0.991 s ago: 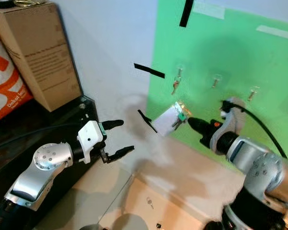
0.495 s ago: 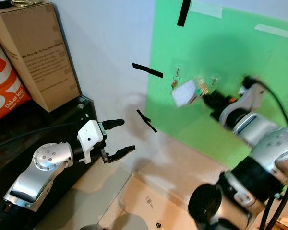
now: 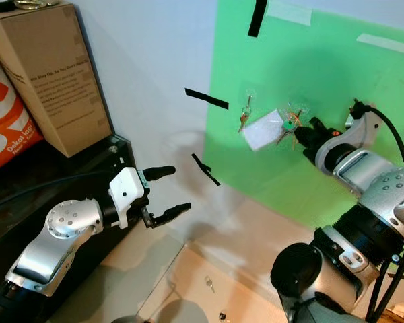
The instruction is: Hang keys on a hook
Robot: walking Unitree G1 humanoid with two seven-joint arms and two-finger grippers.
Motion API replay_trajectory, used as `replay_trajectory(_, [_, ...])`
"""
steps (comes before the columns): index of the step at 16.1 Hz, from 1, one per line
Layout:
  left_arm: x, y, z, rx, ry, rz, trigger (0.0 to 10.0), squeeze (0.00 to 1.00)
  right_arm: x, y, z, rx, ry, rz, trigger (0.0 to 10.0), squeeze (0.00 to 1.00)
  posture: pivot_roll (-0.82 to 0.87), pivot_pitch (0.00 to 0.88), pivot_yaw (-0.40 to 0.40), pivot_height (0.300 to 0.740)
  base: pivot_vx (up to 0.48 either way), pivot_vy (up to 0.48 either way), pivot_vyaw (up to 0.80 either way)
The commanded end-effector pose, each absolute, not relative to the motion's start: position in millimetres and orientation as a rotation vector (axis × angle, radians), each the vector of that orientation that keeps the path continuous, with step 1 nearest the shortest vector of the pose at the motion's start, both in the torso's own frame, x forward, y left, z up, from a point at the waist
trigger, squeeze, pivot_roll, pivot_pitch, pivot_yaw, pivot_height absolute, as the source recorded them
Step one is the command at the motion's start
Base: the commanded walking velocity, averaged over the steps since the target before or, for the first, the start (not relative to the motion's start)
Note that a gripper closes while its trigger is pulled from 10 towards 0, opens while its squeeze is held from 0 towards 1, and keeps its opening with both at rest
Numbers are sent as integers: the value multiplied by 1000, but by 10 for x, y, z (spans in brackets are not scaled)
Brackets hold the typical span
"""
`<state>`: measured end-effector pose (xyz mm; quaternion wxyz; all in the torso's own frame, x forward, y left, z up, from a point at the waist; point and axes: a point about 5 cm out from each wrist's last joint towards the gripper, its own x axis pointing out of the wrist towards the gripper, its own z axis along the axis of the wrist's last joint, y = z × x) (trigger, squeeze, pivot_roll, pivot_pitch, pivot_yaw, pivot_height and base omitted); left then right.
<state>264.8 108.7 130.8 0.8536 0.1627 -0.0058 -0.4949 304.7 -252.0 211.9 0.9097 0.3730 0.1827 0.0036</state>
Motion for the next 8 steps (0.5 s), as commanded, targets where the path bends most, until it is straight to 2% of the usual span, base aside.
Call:
replay_trajectory(1, [2661,1100,1368,344,-29,-1039,10000,369,3099,-2570,2220,789,331,3,10000,0,17,0,-37,740,0,0,0])
replay_trajectory(8, [2660,1113,1374,345,-26,-1034,10000,369,3104,-2641,2243,827,324,2,10000,0,22,0,-43,740,0,0,0])
